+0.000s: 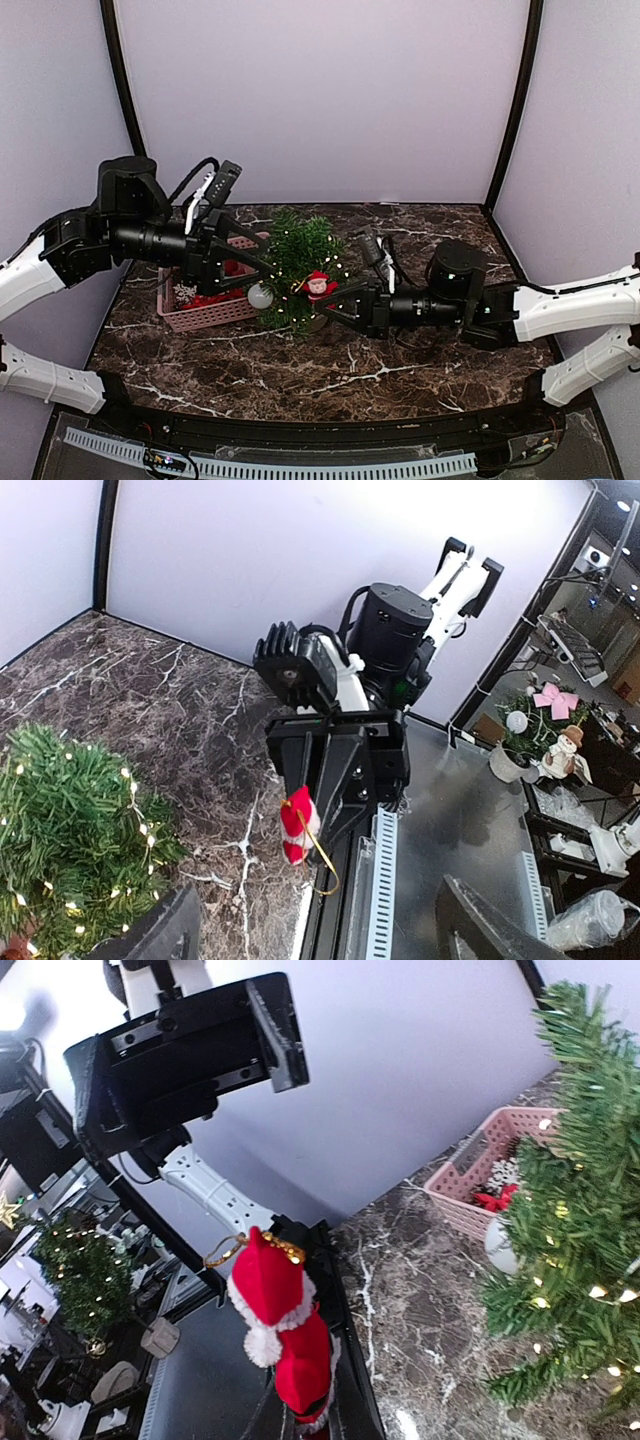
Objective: Decorate the small christmas tree
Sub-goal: Pass from the left arm to the right, then hang the Santa Claus ornament on the branch.
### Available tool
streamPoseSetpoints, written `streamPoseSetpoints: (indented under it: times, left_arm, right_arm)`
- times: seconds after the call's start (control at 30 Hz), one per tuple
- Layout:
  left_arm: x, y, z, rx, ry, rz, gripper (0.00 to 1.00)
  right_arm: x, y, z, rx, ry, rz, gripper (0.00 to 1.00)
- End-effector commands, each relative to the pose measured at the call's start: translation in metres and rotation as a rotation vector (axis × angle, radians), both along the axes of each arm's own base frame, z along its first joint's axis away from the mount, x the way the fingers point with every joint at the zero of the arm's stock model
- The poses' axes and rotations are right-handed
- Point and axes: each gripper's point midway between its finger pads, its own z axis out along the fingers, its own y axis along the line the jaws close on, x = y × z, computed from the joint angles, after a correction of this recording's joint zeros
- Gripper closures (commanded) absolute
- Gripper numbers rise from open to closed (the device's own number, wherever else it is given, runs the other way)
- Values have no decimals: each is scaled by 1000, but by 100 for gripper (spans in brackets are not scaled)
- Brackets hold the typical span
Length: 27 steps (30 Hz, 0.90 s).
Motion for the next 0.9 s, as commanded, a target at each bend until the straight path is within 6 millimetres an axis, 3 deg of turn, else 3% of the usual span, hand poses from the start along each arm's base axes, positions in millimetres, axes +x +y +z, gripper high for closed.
streamPoseSetpoints:
  times: [0.0,0.03,0.13,0.33,0.37,0.53,0.87]
  left_arm:
    - [10,1,-11,-56,26,79,17]
    - [11,-1,-10,-78,20,81,18]
    - [16,-6,-35,-54,34,119,24]
    - [22,-8,-62,-37,18,220,25]
    - [24,-10,-55,-76,27,230,25]
    - [20,-22,-60,-170,170,201,32]
    - [8,-37,-46,-259,290,100,41]
  right_arm:
    - [18,-14,-12,-55,44,-147,91]
    - [21,-18,-14,-61,53,-178,91]
    - [31,-27,-25,-109,88,-250,91]
    - [40,-42,-41,-144,152,-343,91]
    - [41,-44,-43,-148,154,-356,91]
    - [46,-48,-42,-142,124,-385,90]
    - [28,-35,-9,-13,43,-257,90]
